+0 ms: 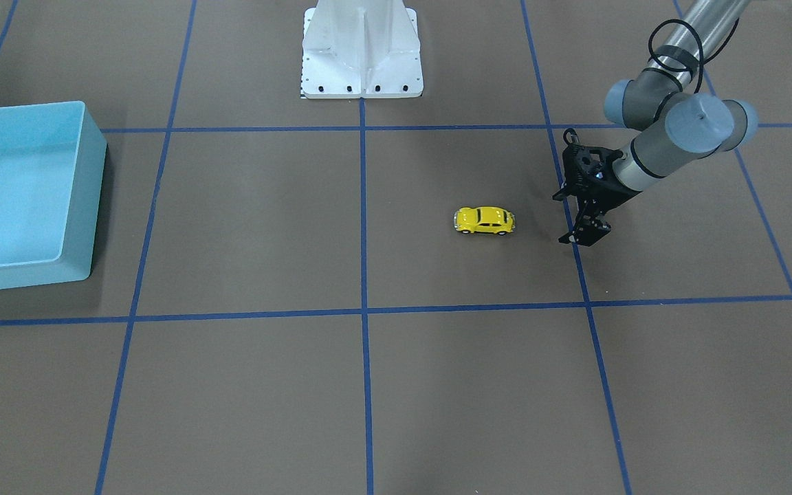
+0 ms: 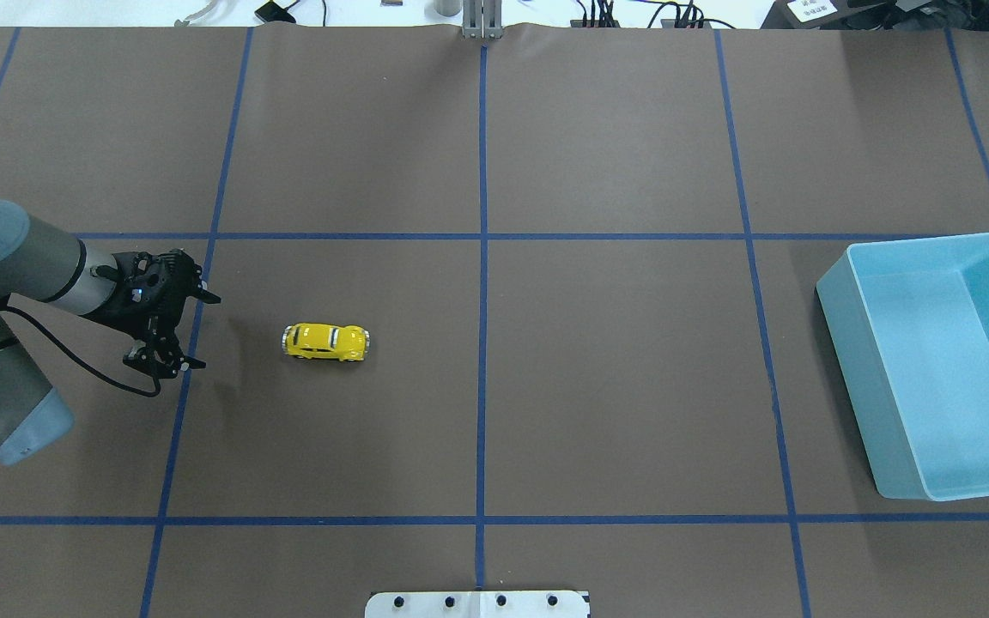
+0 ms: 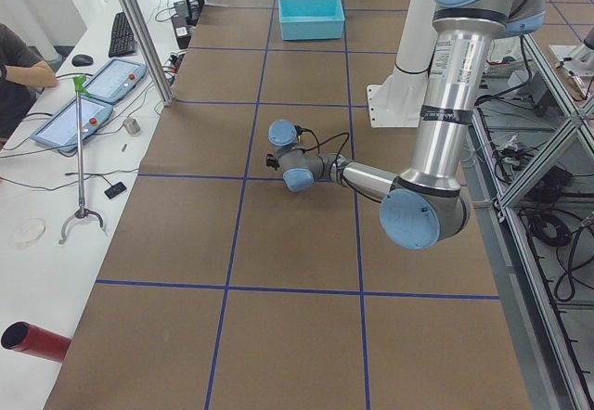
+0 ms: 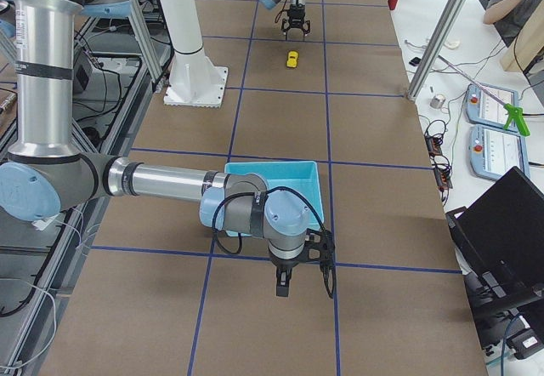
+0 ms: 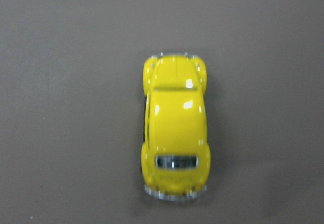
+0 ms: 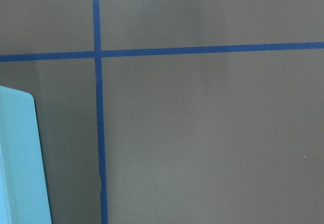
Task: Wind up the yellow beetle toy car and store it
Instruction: 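Release the car with the left gripper and lift away as it rolls forward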
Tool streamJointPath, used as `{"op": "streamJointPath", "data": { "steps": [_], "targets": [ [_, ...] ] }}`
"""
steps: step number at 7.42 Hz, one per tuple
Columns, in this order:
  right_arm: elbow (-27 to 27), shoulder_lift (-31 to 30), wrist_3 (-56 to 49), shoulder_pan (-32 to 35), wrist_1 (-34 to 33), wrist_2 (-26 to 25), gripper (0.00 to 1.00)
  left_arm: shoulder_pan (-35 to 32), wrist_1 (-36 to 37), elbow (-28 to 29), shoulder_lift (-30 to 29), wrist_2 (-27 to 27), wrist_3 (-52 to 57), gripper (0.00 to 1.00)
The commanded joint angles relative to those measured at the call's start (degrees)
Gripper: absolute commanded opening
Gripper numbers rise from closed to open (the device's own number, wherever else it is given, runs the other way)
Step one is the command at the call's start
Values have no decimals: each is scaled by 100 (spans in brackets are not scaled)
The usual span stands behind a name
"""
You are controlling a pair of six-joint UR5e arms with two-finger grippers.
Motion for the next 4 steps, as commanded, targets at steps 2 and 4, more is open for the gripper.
{"op": "streamJointPath", "data": {
  "steps": [2, 4],
  "targets": [
    [0, 0, 0, 0, 0, 0, 100, -237, 51, -75, 55, -207, -69, 100],
    [0, 0, 0, 0, 0, 0, 100, -423, 235, -189, 134, -288, -86, 100]
  ]
}}
